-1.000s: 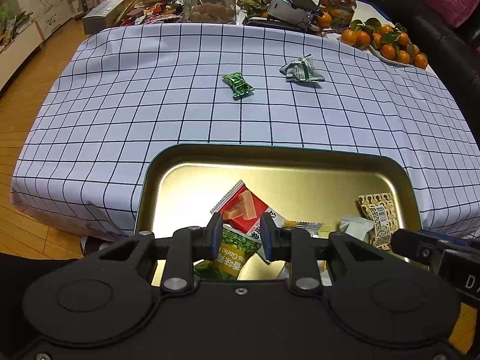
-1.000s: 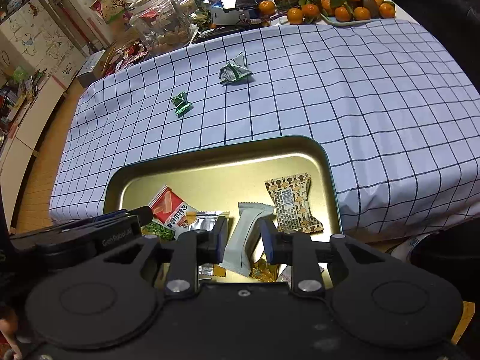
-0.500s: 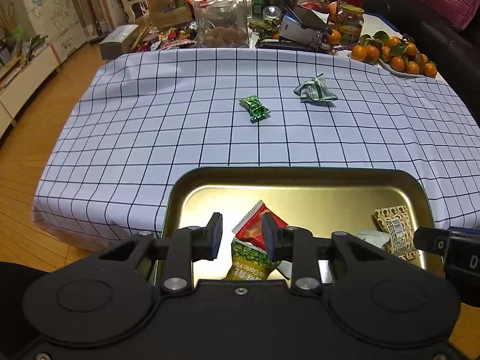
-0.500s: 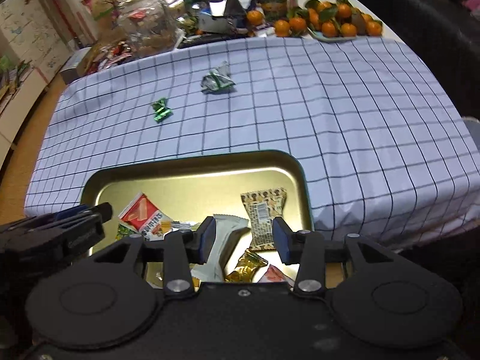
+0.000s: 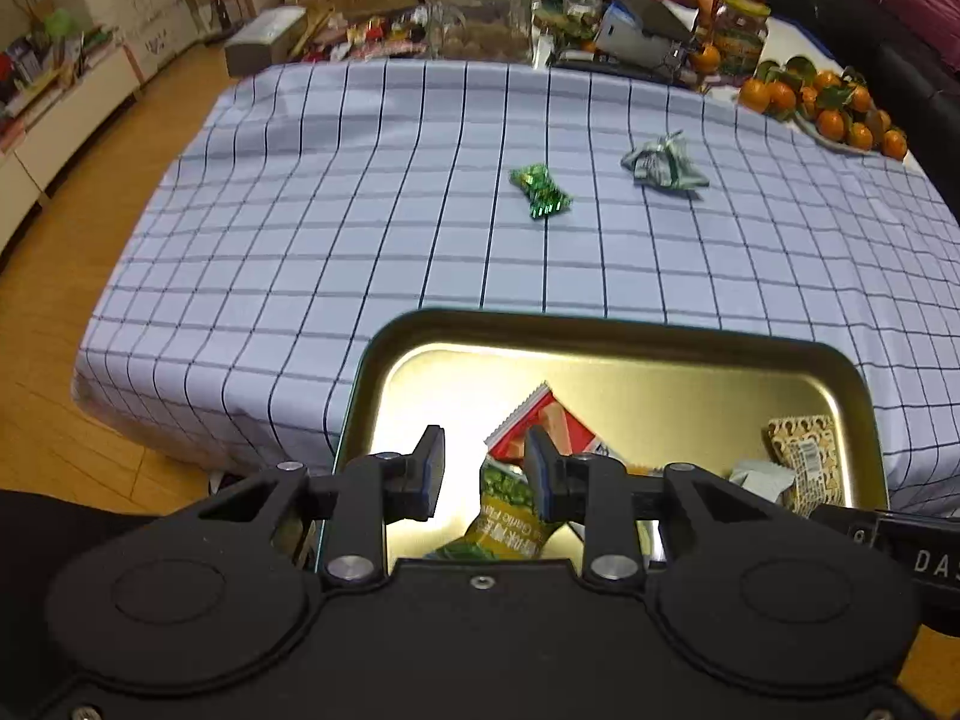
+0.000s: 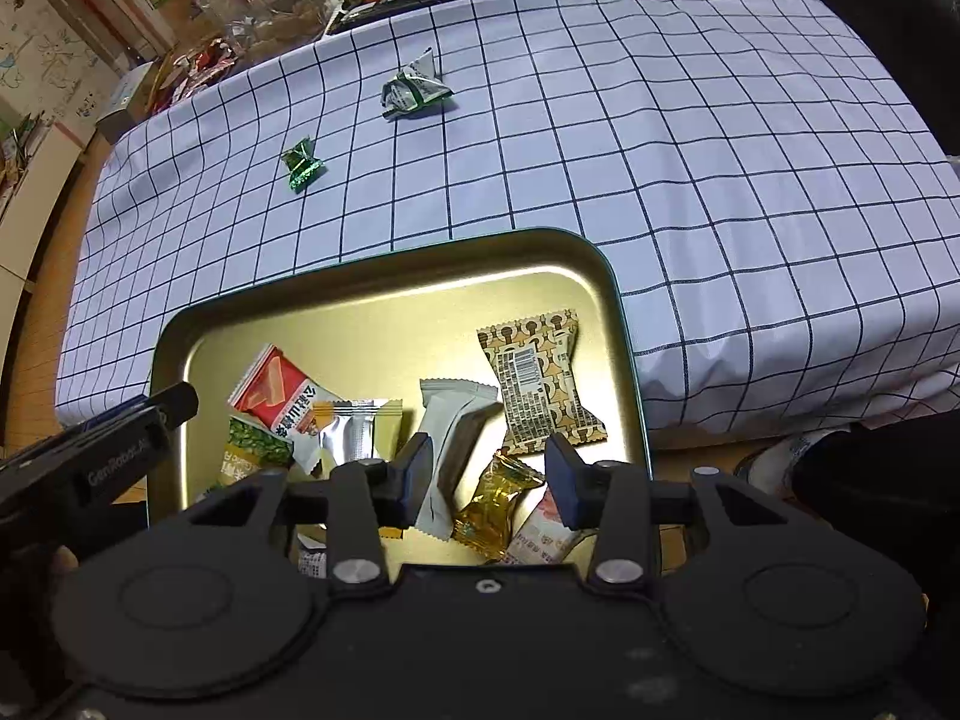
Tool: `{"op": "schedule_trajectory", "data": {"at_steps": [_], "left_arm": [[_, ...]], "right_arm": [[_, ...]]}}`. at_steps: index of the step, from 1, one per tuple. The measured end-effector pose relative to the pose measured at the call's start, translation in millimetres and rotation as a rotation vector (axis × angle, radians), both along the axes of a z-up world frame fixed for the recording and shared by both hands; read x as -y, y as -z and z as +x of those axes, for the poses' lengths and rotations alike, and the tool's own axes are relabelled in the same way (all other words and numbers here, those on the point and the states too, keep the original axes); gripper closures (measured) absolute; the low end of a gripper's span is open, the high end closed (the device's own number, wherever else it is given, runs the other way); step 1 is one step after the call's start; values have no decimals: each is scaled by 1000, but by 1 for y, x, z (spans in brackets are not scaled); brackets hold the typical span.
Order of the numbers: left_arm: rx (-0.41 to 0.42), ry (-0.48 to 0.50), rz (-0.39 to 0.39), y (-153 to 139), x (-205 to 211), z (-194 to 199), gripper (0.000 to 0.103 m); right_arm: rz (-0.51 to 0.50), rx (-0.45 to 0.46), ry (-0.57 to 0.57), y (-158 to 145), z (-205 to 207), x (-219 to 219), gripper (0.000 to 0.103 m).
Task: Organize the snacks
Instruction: 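Withdraw both open grippers from the tray toward the remaining snacks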
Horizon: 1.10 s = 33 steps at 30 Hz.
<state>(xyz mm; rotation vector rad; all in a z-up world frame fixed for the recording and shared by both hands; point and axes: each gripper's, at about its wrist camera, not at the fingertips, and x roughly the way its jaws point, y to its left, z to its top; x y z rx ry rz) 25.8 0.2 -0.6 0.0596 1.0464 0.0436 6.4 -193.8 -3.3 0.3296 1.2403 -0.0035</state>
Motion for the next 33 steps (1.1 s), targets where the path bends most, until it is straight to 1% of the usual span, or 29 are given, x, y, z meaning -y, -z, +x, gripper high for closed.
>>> {"op": "schedule_trajectory", "data": {"at_steps": [3,8,11,14,17,20,23,27,33], "left_arm": [[-97,-8,-11,11,-4,8,63],[-261,-10,-120,23,-18,20,63],[-314,-25,-179,22,-25,26,63],[-348,-36,-197,16,-27,34,63],[-375,-32,-215,10,-29,44,63],[-388,-14,-226,4,-29,60,63],[-371,-18,-207,-3,-27,78,64],[-326,-14,-201,-14,-24,104,64],[-300,-19,-212,-20,-18,145,64]], "right_arm": [[34,-36,5,5,4,2,59],[69,-91,-5,9,8,1,59],[83,-146,-27,12,11,0,59],[112,-208,-43,15,16,-1,59],[125,-241,-61,11,23,-1,59],[107,-238,-85,2,31,-1,59],[87,-225,-108,-6,43,0,59],[82,-211,-113,-15,64,3,59],[62,-182,-98,-20,99,11,59]]}}
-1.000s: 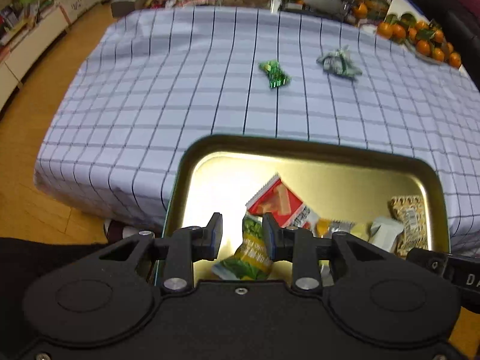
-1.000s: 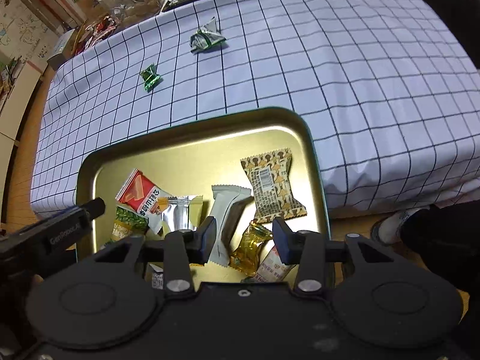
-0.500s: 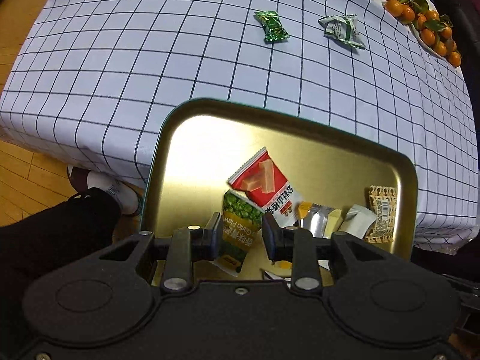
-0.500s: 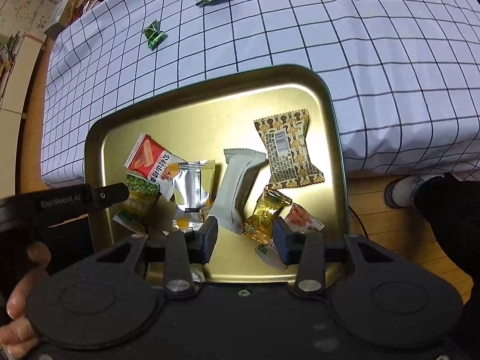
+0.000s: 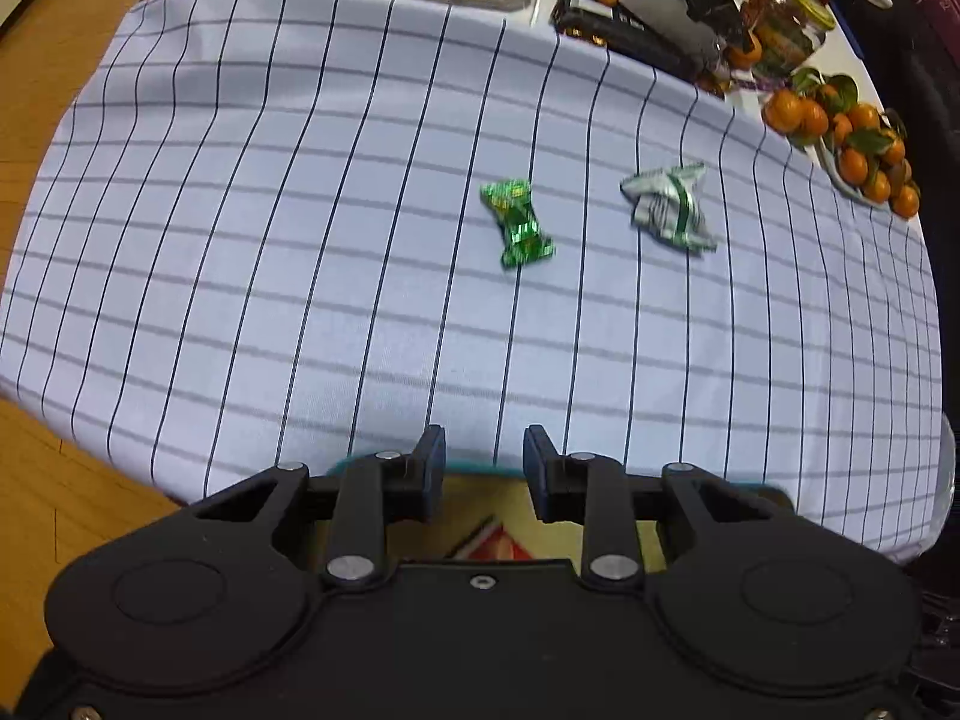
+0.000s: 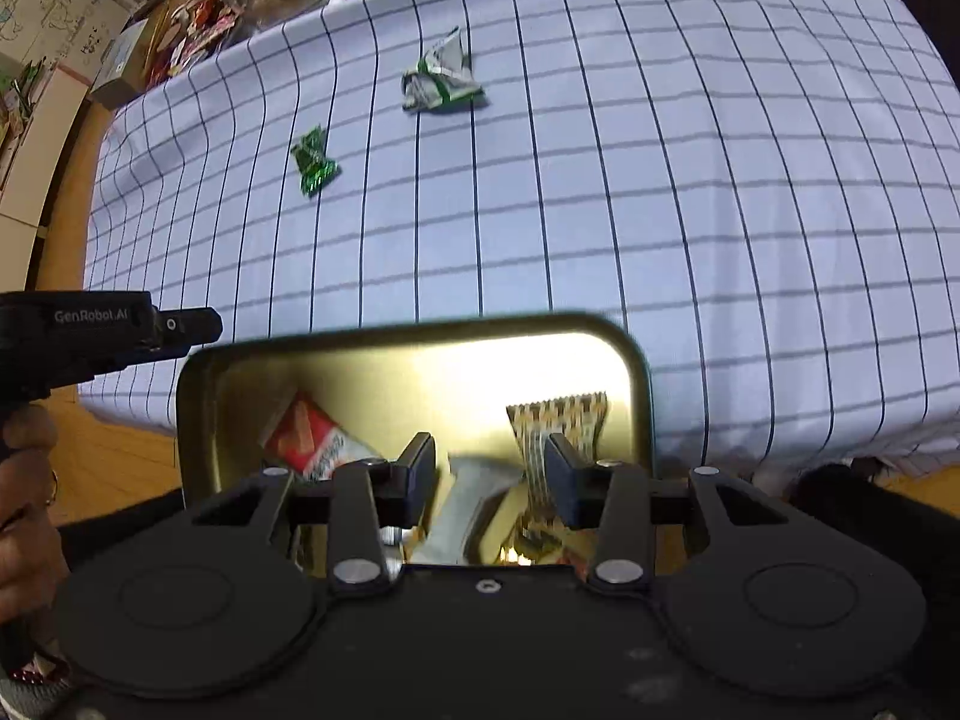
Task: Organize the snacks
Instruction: 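Withdraw both open grippers from the tray toward the remaining snacks, then close left gripper on the green candy while right closes on the white-green packet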
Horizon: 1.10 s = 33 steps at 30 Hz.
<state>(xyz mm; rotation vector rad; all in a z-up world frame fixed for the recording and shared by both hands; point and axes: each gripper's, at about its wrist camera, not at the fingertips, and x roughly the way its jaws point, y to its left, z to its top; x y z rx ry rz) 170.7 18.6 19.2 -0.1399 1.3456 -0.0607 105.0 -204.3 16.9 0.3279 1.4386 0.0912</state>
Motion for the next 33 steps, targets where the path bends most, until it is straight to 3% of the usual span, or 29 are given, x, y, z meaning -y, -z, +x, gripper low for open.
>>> {"op": "schedule_trajectory", "data": {"at_steps": [15,18,23,28,33], "left_arm": [[1,-54,1,14,14,85,64],[-22,-48,-25,18,14,94,64],[-24,-73,-3,20,12,103,64],[-66,-85,-49,27,9,109,64],[-69,-85,-7,32,14,111,64]], "right_arm": [[-52,48,53,-4,109,10,59],[-59,59,87,2,137,7,59],[-55,66,149,20,181,1,60],[1,39,229,40,203,4,60],[-17,46,282,46,215,12,60]]}}
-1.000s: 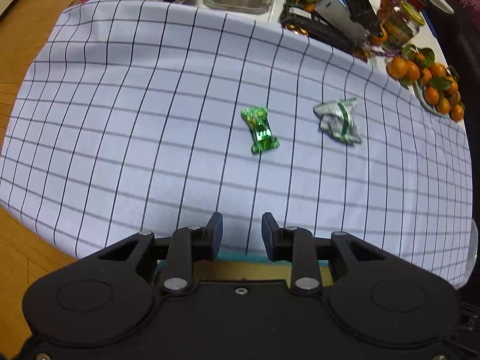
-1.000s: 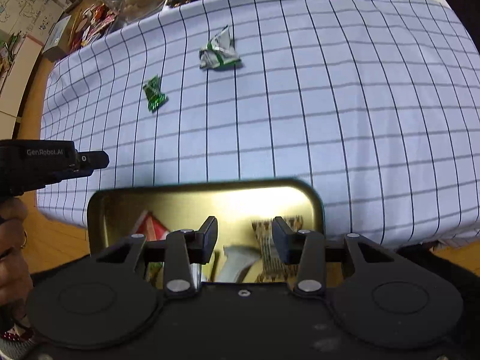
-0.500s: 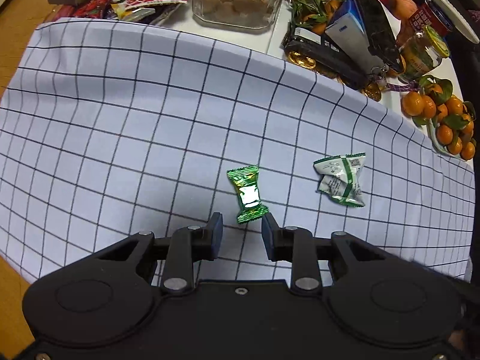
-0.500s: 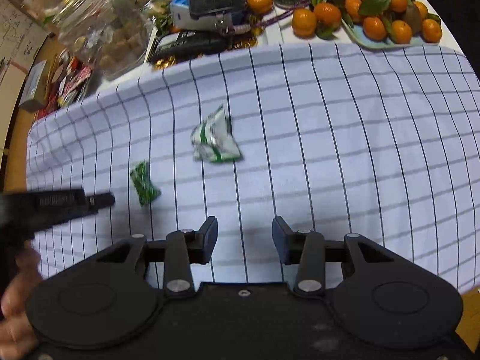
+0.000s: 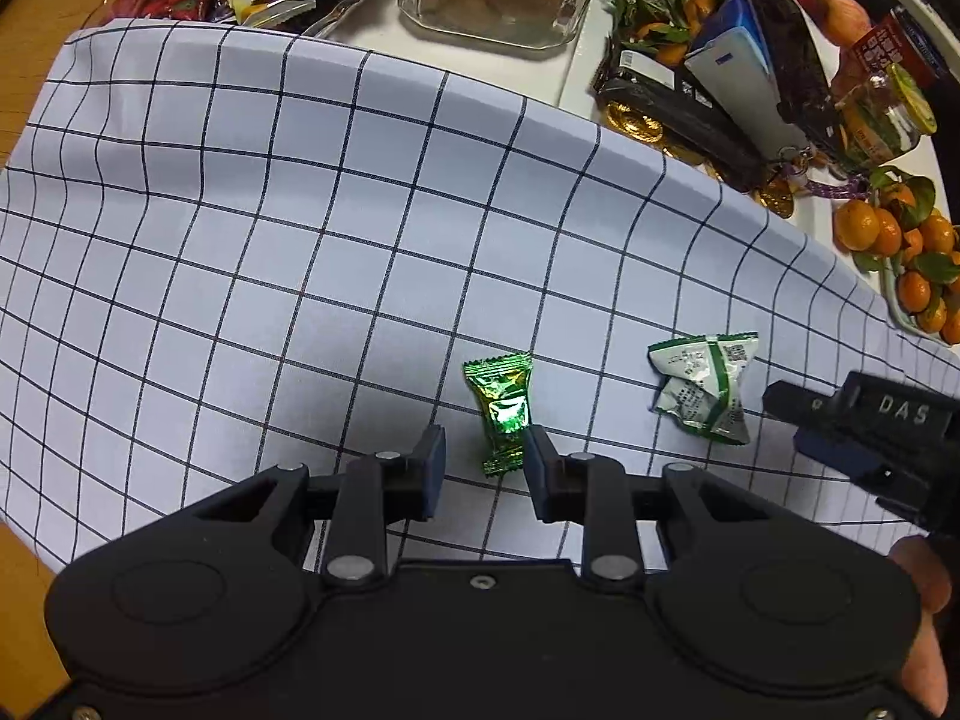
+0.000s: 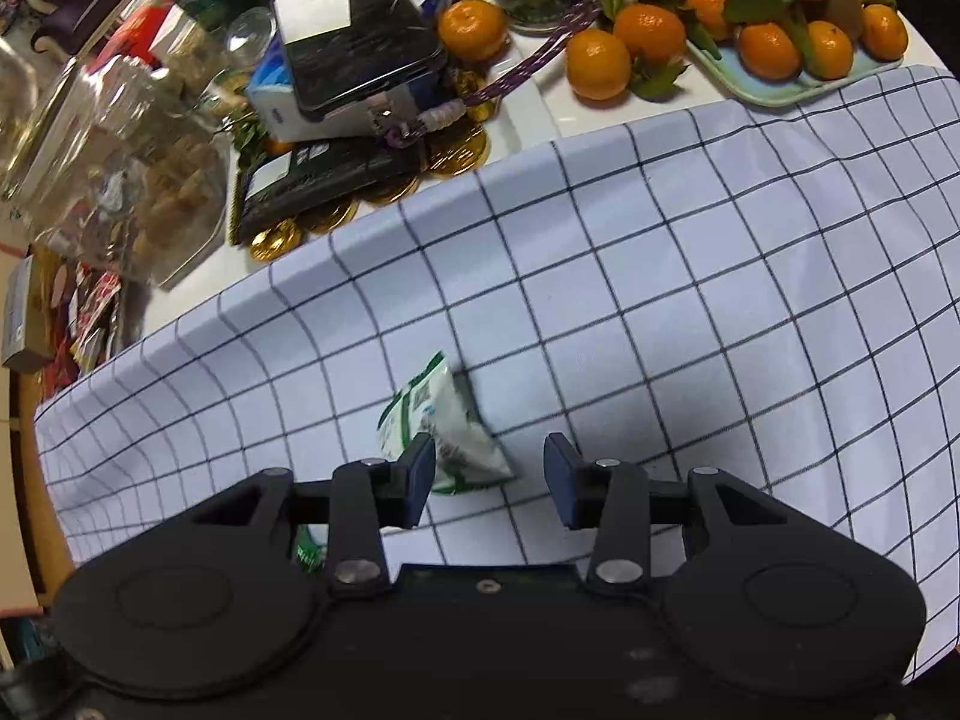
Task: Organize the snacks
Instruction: 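Close left gripper on the green candy while right closes on the white-green packet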
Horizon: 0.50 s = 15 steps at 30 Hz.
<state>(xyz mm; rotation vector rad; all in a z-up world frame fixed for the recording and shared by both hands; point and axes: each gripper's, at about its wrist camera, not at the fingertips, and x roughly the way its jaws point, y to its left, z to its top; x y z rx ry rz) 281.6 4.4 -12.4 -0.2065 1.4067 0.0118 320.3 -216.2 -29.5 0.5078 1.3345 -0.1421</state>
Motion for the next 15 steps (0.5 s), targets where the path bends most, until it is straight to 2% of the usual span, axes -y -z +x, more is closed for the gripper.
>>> {"op": "schedule_trajectory", "data": {"at_steps": [5,9,12,15], "left_arm": [[-18,24,-17,5,6,0,64],[-28,28,-1,9,6,0,64],[-36,13,-11,9,1,2,64],[-31,-9,-21,6,-5,2,64]], "right_arm": [[11,2,47,7,11,5,60],[-80,-3,74,15,19,2,60],[-114,-34,43,26,20,-6,60],[-98,-42,-16,27,14,-20,61]]}}
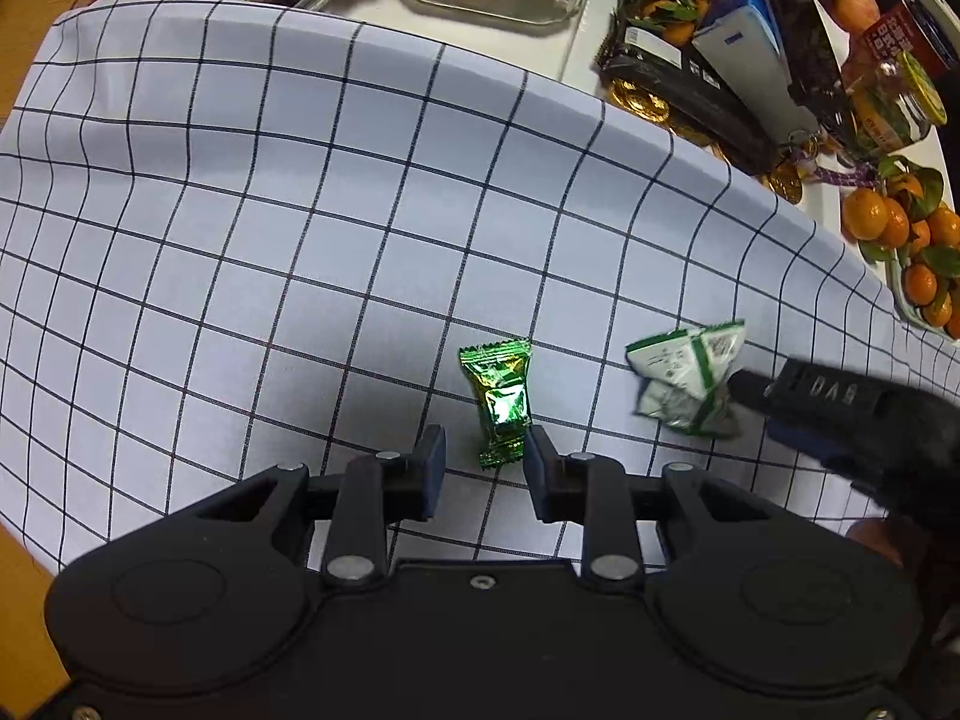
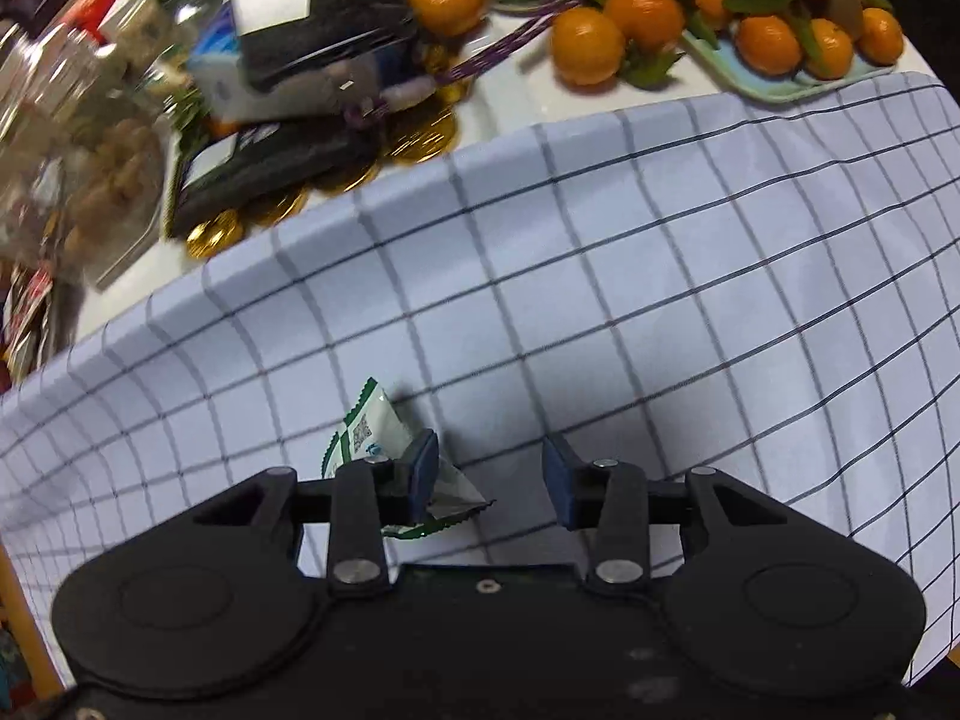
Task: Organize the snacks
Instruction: 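Close left gripper on the green candy while right closes on the white-green packet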
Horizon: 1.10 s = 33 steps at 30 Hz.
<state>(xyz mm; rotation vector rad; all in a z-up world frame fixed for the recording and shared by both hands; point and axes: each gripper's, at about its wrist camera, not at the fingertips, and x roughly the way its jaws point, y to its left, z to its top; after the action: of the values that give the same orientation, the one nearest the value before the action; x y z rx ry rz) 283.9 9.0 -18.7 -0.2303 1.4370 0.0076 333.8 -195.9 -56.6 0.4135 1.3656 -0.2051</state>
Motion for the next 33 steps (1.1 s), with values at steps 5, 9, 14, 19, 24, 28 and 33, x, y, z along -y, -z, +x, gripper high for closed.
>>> {"op": "schedule_trajectory", "data": {"at_steps": [5,9,14,19,24,28,33], "left_arm": [[8,-28,-12,-5,-12,-1,64],[6,-44,-21,-7,-19,-1,64],[-2,-47,-33,-6,-21,-1,64],[-7,-48,-32,-5,-22,-2,64],[-14,-48,-36,-3,-24,-3,64],[-15,-46,-39,-3,-25,-3,64],[-20,-37,-38,0,-21,-2,64]], "right_arm": [[6,44,-173,-13,-10,-34,61],[31,104,-154,-28,-15,-34,61],[73,96,-124,-25,-9,-33,61],[83,66,-139,-14,-8,-45,61],[43,66,-163,-5,-5,-60,61],[4,79,-167,-1,-1,-66,56],[-12,74,-195,2,0,-68,59]]}}
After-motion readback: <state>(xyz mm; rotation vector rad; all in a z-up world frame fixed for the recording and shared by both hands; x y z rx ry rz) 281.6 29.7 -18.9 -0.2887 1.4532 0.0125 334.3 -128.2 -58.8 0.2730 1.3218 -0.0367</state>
